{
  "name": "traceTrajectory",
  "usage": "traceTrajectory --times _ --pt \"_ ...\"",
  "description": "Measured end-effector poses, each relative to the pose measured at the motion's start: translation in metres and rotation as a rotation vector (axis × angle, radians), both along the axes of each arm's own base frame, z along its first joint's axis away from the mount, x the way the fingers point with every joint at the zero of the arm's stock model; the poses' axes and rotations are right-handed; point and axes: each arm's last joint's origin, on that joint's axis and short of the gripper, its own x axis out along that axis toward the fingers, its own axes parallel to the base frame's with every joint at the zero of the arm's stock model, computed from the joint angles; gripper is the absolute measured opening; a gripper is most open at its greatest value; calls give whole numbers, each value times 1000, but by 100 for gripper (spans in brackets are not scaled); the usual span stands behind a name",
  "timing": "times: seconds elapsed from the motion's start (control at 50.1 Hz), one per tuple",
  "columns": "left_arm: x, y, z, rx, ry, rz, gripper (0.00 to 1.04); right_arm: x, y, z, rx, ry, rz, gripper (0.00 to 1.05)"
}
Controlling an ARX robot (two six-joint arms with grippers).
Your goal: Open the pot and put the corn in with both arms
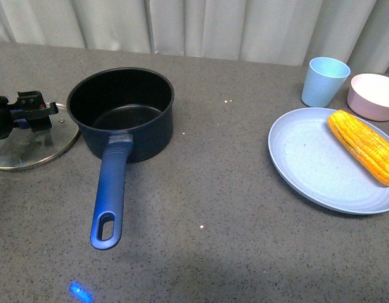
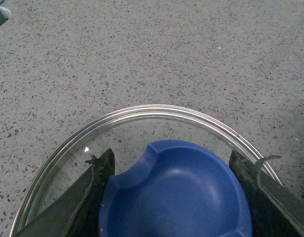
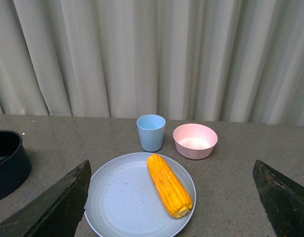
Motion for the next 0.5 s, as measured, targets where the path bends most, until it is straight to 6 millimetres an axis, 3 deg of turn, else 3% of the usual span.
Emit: traceTrajectory --times 0.08,0.259,0.339,0.499 --pt "0 0 0 -5 -1 -1 69 0 0 0 0 0 0 96" --pt "1 0 1 -20 -13 -7 100 0 0 0 0 0 0 96" --pt "0 1 3 -35 -20 3 98 0 0 0 0 0 0 96" --pt "-6 3 26 -44 -45 24 98 0 0 0 0 0 0 96"
